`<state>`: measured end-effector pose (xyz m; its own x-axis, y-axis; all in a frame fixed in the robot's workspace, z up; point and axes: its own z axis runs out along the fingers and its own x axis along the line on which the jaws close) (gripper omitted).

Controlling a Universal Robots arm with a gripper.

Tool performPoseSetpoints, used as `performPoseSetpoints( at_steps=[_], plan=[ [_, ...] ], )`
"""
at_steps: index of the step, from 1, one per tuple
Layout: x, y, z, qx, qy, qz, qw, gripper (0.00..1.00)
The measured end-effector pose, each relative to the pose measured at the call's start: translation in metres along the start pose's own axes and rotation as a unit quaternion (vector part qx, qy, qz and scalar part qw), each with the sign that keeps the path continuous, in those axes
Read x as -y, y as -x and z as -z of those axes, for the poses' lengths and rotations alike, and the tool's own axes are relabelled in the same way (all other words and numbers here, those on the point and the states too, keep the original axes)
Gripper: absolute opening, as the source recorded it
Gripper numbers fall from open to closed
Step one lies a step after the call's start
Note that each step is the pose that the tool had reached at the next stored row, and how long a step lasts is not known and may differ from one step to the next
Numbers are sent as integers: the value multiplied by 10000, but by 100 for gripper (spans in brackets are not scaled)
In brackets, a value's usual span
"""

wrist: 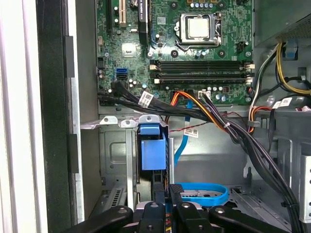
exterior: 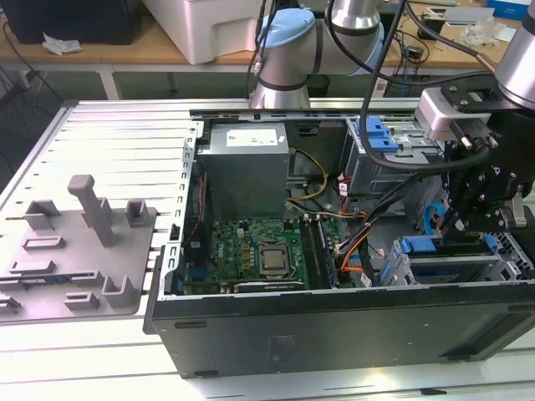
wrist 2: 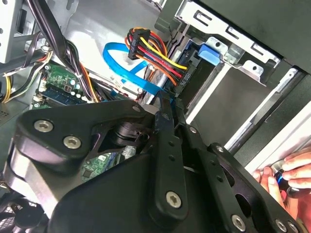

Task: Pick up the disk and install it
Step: 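Insert the second disk wire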

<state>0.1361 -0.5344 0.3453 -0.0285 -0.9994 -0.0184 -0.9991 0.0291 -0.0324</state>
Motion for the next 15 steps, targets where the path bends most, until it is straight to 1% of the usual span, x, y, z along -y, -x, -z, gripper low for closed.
performPoseSetpoints(
  at_steps=[11,12,14,15],
  plan=[
    [1,2,-5,-1,0,1,10000,16],
    [1,11,10,-30,-1,2,10000,16],
    [0,39,13,-177,-5,7,9998,16],
    [-5,79,17,-330,-10,12,9995,16]
  ],
)
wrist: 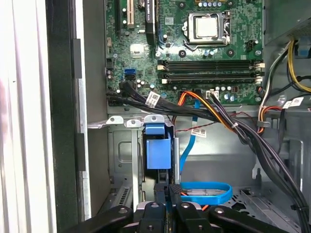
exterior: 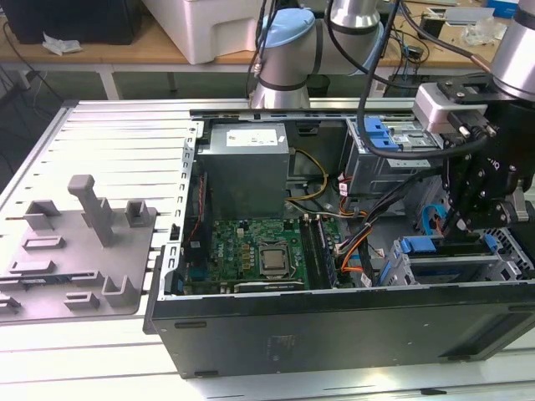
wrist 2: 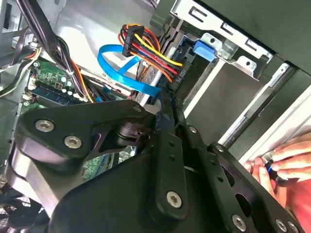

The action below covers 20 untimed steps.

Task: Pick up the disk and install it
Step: 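Insert the second disk wire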

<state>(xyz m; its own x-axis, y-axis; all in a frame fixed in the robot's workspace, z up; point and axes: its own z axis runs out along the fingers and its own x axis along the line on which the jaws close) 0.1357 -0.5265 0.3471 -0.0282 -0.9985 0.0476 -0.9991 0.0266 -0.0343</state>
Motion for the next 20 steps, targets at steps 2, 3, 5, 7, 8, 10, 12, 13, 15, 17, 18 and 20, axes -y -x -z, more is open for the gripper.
performPoseSetpoints(
  at_steps=[2,3,5,7,8,10,12,13,15,17,18,20],
  plan=[
    [-4,19,2,-39,-1,1,10000,16],
    [-5,24,2,-46,-1,1,10000,16],
    [-6,34,2,-50,-2,2,10000,16],
    [-7,40,2,-50,-3,2,10000,16],
    [-7,44,3,-51,-3,2,10000,16],
    [-8,54,4,-52,-3,3,10000,16],
    [-8,64,8,-53,-5,4,10000,16],
    [-8,67,8,-52,-6,4,10000,16],
    [-8,78,11,-52,-9,4,10000,16],
    [-10,88,13,-51,-12,4,10000,16],
    [-11,100,16,-52,-15,4,10000,16],
    [-11,113,19,-52,-20,4,10000,16]
  ],
)
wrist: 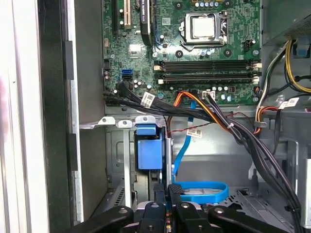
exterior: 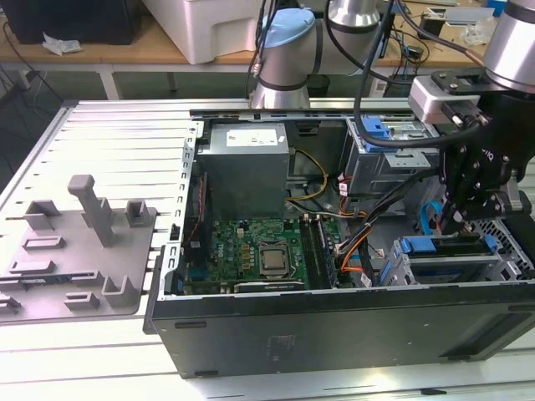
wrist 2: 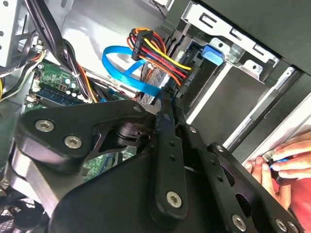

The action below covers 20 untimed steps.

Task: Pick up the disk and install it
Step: 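Insert the second disk wire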

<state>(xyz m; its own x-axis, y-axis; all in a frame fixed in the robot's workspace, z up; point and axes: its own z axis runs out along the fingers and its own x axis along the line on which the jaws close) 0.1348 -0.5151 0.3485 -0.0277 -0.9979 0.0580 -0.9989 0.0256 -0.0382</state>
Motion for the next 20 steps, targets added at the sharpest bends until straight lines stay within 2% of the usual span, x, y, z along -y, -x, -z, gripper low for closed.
performPoseSetpoints(
  at_steps=[6,8,20],
  plan=[
    [-8,6,2,0,-17,0,10000,17],
    [-8,6,2,0,-17,-1,10000,29],
    [-9,6,2,3,-25,-1,10000,29]
  ],
)
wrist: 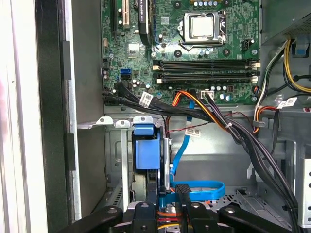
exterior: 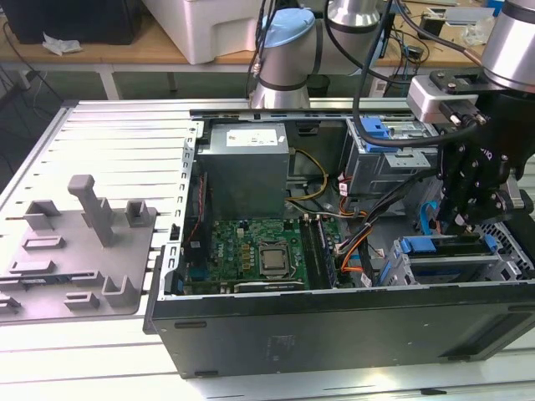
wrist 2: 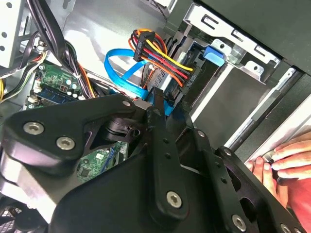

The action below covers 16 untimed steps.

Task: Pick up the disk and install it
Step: 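Insert the second disk wire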

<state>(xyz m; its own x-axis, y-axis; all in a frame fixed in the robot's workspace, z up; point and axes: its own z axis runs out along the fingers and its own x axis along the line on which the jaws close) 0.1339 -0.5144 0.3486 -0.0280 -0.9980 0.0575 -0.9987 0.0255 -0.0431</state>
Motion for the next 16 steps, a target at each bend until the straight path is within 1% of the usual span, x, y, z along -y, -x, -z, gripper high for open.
performPoseSetpoints(
  at_steps=[2,3,4,16],
  plan=[
    [0,0,0,1,-3,0,10000,29],
    [0,0,0,1,-4,0,10000,22],
    [0,0,1,1,-4,0,10000,16],
    [0,-20,-1,5,-4,0,10000,16]
  ],
)
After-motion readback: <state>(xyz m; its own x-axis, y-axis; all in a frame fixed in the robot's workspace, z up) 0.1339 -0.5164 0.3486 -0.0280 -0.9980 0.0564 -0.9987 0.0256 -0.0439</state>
